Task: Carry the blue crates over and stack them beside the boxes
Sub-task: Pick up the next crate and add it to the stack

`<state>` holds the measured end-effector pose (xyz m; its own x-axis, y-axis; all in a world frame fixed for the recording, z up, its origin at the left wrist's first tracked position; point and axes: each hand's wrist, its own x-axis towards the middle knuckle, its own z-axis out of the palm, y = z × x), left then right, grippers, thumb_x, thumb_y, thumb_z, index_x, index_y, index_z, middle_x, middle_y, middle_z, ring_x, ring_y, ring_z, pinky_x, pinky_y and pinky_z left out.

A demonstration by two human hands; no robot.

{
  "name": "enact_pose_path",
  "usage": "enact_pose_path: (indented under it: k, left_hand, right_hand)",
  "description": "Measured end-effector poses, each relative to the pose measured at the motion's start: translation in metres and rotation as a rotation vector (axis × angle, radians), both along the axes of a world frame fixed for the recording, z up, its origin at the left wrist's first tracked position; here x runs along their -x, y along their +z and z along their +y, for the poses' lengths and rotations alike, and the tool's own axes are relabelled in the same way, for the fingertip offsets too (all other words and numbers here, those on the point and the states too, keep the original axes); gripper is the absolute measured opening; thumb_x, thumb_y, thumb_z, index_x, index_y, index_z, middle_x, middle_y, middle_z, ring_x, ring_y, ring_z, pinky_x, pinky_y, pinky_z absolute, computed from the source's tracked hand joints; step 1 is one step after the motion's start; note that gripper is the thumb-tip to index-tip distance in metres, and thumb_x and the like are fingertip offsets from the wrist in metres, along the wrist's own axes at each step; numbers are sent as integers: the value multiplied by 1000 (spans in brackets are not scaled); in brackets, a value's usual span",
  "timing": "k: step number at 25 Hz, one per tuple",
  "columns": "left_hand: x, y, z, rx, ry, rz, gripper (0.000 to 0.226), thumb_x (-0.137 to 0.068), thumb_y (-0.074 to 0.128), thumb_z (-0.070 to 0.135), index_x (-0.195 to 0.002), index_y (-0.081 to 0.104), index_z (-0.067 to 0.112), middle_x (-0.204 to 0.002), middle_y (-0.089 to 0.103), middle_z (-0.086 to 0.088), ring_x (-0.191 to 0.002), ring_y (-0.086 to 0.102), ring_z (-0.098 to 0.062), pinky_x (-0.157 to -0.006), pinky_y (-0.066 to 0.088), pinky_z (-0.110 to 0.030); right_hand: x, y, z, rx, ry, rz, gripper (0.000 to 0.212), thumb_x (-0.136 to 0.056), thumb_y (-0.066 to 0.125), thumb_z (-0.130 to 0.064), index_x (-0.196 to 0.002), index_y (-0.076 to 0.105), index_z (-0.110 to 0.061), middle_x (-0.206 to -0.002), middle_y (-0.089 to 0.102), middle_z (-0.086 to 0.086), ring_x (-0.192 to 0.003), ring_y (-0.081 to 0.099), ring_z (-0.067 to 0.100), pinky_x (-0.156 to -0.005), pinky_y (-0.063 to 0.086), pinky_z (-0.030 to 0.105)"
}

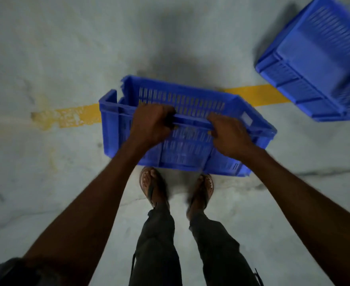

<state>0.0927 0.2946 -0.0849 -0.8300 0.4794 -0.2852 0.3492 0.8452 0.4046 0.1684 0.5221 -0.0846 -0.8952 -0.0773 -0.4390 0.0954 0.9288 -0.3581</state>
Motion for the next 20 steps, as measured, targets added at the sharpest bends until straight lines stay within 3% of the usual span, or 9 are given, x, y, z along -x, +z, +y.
enact_pose_path:
  k: [4, 8, 11, 14, 18, 20]
  left_hand:
    - [-20, 143, -42, -4, 153, -72, 44, -67, 81, 54, -105, 74, 33, -94, 77, 3, -98, 71, -21, -78, 53, -32]
    - [-65, 273, -85, 56, 280, -61, 41, -65, 82, 56, -101, 73, 40, -92, 76, 9, -97, 70, -17, -74, 53, -29]
    - [-107, 362, -122, 140, 391, 88, 39, -64, 82, 56, -99, 72, 41, -88, 76, 10, -94, 70, -17, -72, 49, -28]
    - [-171, 432, -154, 203, 439, 141, 37, -67, 76, 60, -96, 66, 39, -86, 73, 11, -90, 69, -15, -67, 47, -29]
    - [-236, 488, -206, 429, 529, 55, 29, -76, 67, 50, -100, 64, 33, -92, 73, 2, -93, 67, -24, -67, 47, -32]
    - [-266, 513, -232, 447, 612, 64, 20, -79, 69, 41, -94, 65, 29, -88, 73, -1, -90, 67, -26, -64, 44, -33]
  right_hand:
    - [12, 146, -17, 142, 59, -90, 37, -80, 75, -25, -115, 62, -19, -108, 70, 8, -103, 64, 31, -79, 47, 35]
    - [12, 257, -48, 65, 397, -208, 54, -59, 85, -45, -105, 67, -24, -100, 72, 2, -97, 67, 26, -73, 47, 32]
    - [-2, 319, -89, 66, 567, -8, 33, -68, 78, -42, -92, 71, -20, -92, 73, 5, -92, 68, 29, -66, 45, 31]
    - [-27, 376, -121, 83, 667, 210, 21, -74, 74, -31, -93, 71, -23, -90, 74, 5, -92, 67, 30, -69, 48, 35]
    - [-34, 450, -191, 79, 873, 497, 23, -57, 72, -18, -78, 67, -23, -62, 67, 7, -63, 67, 33, -51, 46, 30]
    - [-38, 483, -235, 106, 982, 621, 27, -48, 66, -16, -74, 63, -22, -58, 64, 4, -57, 66, 30, -46, 42, 26]
